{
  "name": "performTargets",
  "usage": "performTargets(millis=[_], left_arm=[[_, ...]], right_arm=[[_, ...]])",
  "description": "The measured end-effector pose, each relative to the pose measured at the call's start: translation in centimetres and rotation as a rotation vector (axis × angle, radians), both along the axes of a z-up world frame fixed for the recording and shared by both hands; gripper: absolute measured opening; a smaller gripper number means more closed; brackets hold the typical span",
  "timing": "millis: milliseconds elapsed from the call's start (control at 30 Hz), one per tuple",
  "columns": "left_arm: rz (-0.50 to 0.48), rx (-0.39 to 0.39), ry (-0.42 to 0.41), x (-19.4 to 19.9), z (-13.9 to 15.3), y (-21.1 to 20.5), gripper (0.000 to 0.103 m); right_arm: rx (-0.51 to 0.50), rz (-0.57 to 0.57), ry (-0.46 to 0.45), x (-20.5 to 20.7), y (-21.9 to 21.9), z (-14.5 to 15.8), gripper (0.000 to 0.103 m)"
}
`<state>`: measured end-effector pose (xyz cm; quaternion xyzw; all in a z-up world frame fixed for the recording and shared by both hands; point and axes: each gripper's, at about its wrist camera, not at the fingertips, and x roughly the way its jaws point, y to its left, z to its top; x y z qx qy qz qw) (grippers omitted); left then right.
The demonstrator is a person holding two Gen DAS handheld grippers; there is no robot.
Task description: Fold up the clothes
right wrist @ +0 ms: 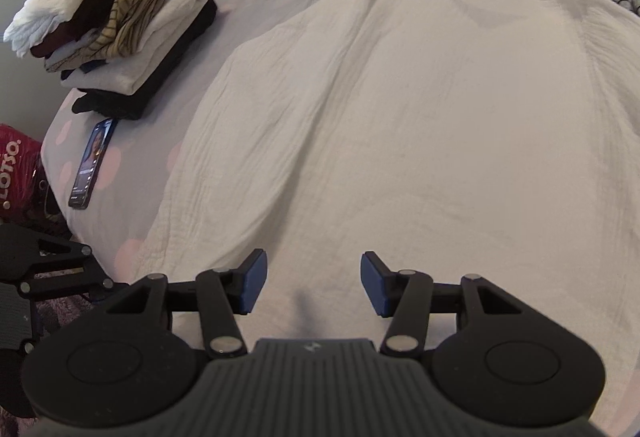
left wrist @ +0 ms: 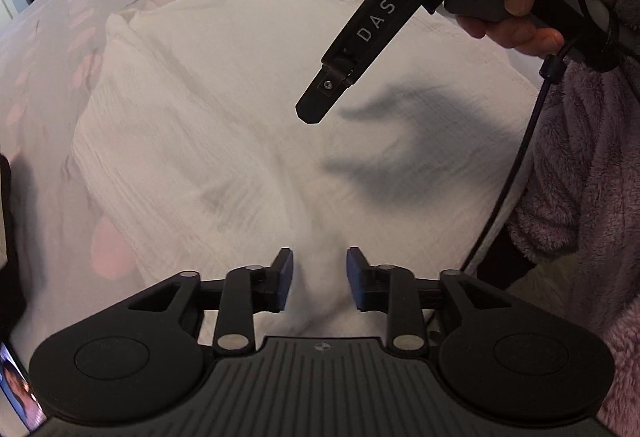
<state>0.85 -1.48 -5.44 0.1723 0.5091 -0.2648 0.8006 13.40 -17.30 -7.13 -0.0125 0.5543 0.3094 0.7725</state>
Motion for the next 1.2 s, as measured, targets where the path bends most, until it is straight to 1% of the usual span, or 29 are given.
performTargets(millis=[100, 167, 300, 400, 500, 533, 567, 600, 633, 667, 700, 733, 800, 900, 1000, 1133, 1200], left_arm=[[0.031, -0.015, -0.002, -0.9, -0.1, 1.2, 0.041], [0.07, -0.017, -0.008, -1.4, -0.4, 2.2, 0.041], [0.208, -0.023, -0.005, -1.6, -1.1, 4.8, 0.041], [0.301, -0.073, 0.029, -1.3, -1.8, 6.4, 0.041], [0.391, -0.149, 0.091, -0.2, -2.9, 7.5, 0.041], [0.416, -0.174, 0.113, 0.1, -3.3, 7.8, 0.041], [0.424, -0.186, 0.129, 0.4, -3.6, 8.0, 0.039], [0.429, -0.195, 0.143, 0.6, -3.9, 8.1, 0.028], [0.434, -0.205, 0.157, 0.8, -4.3, 8.2, 0.02], [0.434, -0.219, 0.145, 0.7, -3.9, 8.3, 0.016], [0.432, -0.234, 0.128, 0.6, -3.5, 8.4, 0.011], [0.431, -0.248, 0.111, 0.5, -3.0, 8.4, 0.008], [0.428, -0.278, 0.078, 0.3, -2.0, 8.6, 0.006], [0.423, -0.322, 0.027, 0.0, -0.6, 8.9, 0.006], [0.409, -0.377, -0.014, -0.2, 0.7, 8.8, 0.006], [0.368, -0.414, -0.033, -0.4, 1.3, 7.0, 0.006], [0.338, -0.405, -0.036, -0.2, 1.4, 6.4, 0.007]], right_arm=[[0.02, 0.007, 0.044, -0.9, 0.4, -0.9, 0.056], [0.034, 0.015, 0.079, -1.7, 0.6, -1.5, 0.056], [0.035, 0.014, 0.108, -3.4, 0.8, -2.9, 0.056], [0.053, -0.007, 0.152, -4.4, 0.5, -3.9, 0.056], [0.074, -0.034, 0.185, -4.9, 0.2, -4.6, 0.054], [0.082, -0.042, 0.192, -5.0, 0.1, -4.8, 0.052], [0.09, -0.048, 0.193, -5.1, 0.0, -4.9, 0.048], [0.103, -0.054, 0.195, -5.1, 0.0, -5.0, 0.045], [0.12, -0.061, 0.2, -5.0, -0.1, -5.0, 0.035], [0.136, -0.068, 0.205, -4.9, -0.1, -5.0, 0.021], [0.152, -0.074, 0.208, -4.9, -0.1, -5.0, 0.015], [0.157, -0.075, 0.2, -4.9, -0.2, -4.6, 0.012], [0.168, -0.078, 0.184, -4.9, -0.3, -3.9, 0.011], [0.206, -0.094, 0.142, -5.1, -1.1, -2.0, 0.01], [0.227, -0.135, 0.092, -5.3, -2.4, -0.1, 0.01], [0.28, -0.223, 0.052, -5.1, -4.7, 1.4, 0.009], [0.3, -0.268, 0.035, -5.0, -5.8, 1.9, 0.009]])
